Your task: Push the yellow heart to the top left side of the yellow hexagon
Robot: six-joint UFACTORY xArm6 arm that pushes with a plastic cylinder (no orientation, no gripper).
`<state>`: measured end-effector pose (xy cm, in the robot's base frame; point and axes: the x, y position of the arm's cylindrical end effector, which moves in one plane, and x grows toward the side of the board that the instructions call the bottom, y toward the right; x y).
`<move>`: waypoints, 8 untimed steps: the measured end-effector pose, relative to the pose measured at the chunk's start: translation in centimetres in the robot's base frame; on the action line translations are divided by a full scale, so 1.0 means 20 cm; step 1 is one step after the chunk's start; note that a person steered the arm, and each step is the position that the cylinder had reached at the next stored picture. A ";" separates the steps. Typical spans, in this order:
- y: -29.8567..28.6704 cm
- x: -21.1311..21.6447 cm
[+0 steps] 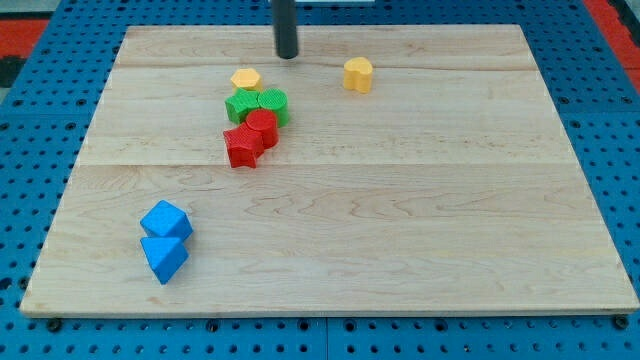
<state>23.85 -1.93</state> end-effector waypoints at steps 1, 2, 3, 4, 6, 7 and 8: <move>0.44 -0.04; 0.89 0.06; 0.81 0.24; 0.38 0.27; -0.13 0.27; -0.24 0.28; -0.58 0.28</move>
<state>29.43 -13.56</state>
